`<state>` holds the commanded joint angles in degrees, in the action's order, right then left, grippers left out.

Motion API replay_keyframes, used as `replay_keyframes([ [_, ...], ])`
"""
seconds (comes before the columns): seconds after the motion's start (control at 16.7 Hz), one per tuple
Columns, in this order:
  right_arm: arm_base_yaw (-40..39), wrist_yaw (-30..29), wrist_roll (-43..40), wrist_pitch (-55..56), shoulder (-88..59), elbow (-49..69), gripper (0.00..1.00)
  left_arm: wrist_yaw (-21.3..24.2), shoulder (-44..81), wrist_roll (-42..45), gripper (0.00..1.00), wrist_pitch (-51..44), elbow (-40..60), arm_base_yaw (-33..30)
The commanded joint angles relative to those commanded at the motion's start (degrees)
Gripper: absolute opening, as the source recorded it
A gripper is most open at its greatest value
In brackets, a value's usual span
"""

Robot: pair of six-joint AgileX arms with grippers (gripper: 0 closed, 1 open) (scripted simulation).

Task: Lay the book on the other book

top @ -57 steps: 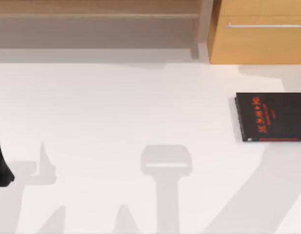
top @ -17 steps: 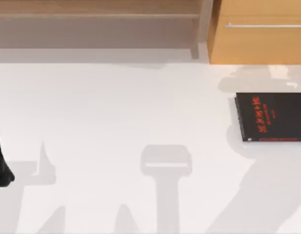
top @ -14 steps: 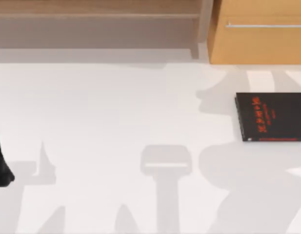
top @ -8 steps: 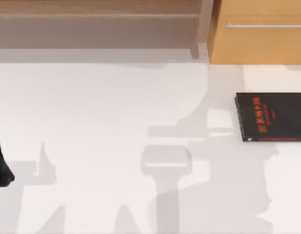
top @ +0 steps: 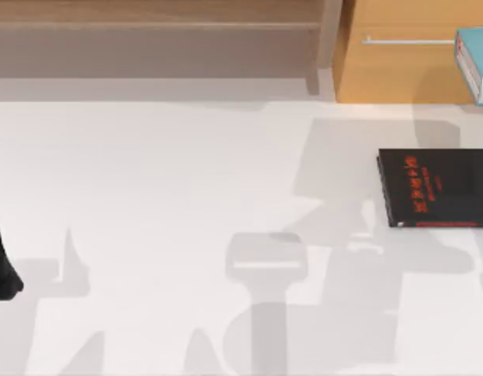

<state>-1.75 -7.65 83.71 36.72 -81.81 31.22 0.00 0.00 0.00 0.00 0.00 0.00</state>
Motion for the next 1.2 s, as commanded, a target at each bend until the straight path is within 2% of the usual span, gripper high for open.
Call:
replay_keyframes([
  [0.18, -8.0, -3.7, 9.8, -2.1, -3.8, -5.1, 0.00, 0.0, 0.0, 0.0, 1.00, 0.0, 0.0, 0.0],
  [0.36, -11.7, -5.6, 14.4, -3.3, -5.7, -7.6, 0.00, 0.0, 0.0, 0.0, 1.00, 0.0, 0.0, 0.0],
  [1.08, -11.6, -5.5, 14.6, -2.6, -7.4, -7.0, 0.00, 0.0, 0.0, 0.0, 1.00, 0.0, 0.0, 0.0],
  [1.2, -11.6, -5.5, 14.6, -2.6, -7.4, -7.0, 0.15, 0.0, 0.0, 0.0, 1.00, 0.0, 0.0, 0.0],
])
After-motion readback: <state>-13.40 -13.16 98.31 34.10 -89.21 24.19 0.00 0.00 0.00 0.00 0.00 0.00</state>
